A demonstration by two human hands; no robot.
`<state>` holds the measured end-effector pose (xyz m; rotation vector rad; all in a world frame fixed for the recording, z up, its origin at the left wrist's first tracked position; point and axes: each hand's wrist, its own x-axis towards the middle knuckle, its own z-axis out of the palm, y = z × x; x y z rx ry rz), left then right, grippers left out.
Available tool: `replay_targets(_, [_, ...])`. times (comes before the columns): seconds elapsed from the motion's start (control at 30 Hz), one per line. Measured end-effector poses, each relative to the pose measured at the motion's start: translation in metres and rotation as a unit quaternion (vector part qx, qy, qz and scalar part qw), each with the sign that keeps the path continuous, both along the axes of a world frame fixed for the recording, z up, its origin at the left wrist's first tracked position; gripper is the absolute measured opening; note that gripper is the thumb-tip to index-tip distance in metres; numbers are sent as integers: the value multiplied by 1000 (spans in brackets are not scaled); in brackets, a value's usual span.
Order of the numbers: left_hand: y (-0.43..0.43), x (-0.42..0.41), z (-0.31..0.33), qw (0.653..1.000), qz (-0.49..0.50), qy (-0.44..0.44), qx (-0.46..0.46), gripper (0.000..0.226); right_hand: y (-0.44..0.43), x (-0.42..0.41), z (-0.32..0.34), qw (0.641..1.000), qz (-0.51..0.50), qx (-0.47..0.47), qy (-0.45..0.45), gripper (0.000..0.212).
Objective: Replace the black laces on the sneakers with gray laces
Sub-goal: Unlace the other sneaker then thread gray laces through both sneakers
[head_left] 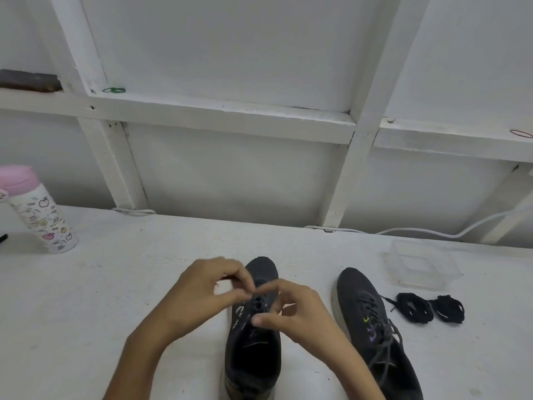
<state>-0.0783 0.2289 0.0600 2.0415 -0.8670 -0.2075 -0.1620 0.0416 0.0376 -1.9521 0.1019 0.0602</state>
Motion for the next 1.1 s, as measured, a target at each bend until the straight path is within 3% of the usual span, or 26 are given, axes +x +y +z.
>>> replay_targets(0.07, [-17, 2, -3, 995, 22, -92, -40, 19, 10, 14, 3, 1000, 13, -10, -7, 14])
replay_targets(0.13, [-30, 3, -17, 981, 82, -143, -99, 18, 11, 25, 5, 1000, -19, 10, -18, 30])
replay_targets(0.23, [-37, -4, -43, 953, 195, -82, -217, 28, 4, 33, 14, 998, -41, 35, -34, 22])
replay_targets(0.33, [-38, -14, -72, 938, 214, 41, -269, 54, -6, 39, 20, 996, -51, 59, -39, 7])
replay_targets(0.43, [-36, -16, -93, 949, 133, 142, -246, 68, -12, 44, 23, 994, -62, 71, -47, 13])
replay_targets(0.57, [-40, -13, -105, 976, 38, 157, -144, 52, -11, 47, 27, 992, -39, 118, -36, 19])
replay_targets(0.83, [-41, -10, -111, 984, 29, 146, -101, 40, -7, 56, 57, 976, -30, 188, -105, 22])
replay_targets(1.1, [-40, -11, -115, 986, 17, 136, -95, 35, -4, 58, 63, 969, -11, 232, -80, 14])
